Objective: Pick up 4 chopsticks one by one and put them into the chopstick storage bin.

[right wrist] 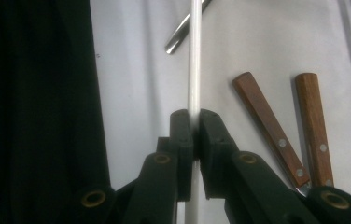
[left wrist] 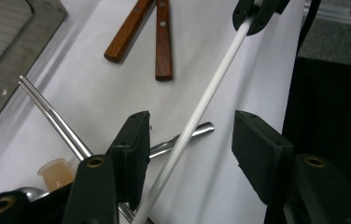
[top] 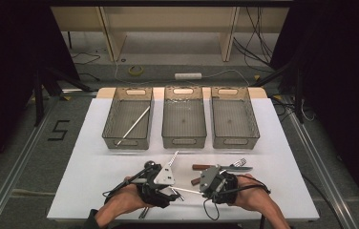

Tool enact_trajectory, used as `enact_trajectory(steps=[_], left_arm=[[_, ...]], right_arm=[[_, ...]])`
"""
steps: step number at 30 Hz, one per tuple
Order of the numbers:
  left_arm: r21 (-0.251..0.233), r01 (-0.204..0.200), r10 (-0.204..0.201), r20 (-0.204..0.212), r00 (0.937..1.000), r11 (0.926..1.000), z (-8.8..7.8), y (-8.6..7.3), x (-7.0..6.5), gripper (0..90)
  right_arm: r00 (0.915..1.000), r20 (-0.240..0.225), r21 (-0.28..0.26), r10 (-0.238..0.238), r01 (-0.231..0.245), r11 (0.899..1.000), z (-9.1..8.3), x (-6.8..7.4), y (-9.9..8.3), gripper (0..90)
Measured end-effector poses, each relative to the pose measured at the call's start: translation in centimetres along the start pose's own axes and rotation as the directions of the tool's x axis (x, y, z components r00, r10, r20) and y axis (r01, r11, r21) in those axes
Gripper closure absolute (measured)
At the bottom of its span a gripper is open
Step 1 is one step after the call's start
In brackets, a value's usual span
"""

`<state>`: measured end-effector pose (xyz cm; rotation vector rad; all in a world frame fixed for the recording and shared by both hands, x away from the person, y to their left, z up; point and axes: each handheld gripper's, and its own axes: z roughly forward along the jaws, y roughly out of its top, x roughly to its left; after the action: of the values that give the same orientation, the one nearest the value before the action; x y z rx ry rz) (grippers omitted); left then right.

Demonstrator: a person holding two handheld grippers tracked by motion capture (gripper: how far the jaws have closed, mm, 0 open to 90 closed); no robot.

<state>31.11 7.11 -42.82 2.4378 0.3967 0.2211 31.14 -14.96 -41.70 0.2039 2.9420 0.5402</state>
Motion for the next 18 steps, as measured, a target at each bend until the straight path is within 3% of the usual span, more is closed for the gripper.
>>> enact_trajectory(steps=[6, 8, 10, 18], left_arm=[[0.026, -0.023, 0.022, 0.022, 0.9995, 0.9994, 0.6, 0.2, -0.4, 54.5], [0.033, -0.031, 0.03, 0.028, 0.9992, 0.999, 0.6, 0.2, -0.4, 57.5], [0.039, -0.04, 0.039, 0.034, 0.9987, 0.9984, 0.7, 0.3, -0.5, 60.1], [0.056, -0.056, 0.053, 0.055, 0.9971, 0.9968, 1.1, 0.5, -0.8, 69.5]], right_arm=[[0.9996, -0.007, 0.005, -0.028, 0.028, 1.0, 0.1, 0.0, 0.1, 85.2], [0.9998, -0.01, 0.013, -0.015, 0.015, 1.0, 0.1, 0.2, 0.2, 85.2], [0.9991, -0.006, 0.006, -0.042, 0.042, 0.999, 0.3, 0.2, 0.2, 85.2], [0.9985, -0.028, 0.013, -0.047, 0.047, 0.999, 0.5, 0.5, 0.6, 85.2]])
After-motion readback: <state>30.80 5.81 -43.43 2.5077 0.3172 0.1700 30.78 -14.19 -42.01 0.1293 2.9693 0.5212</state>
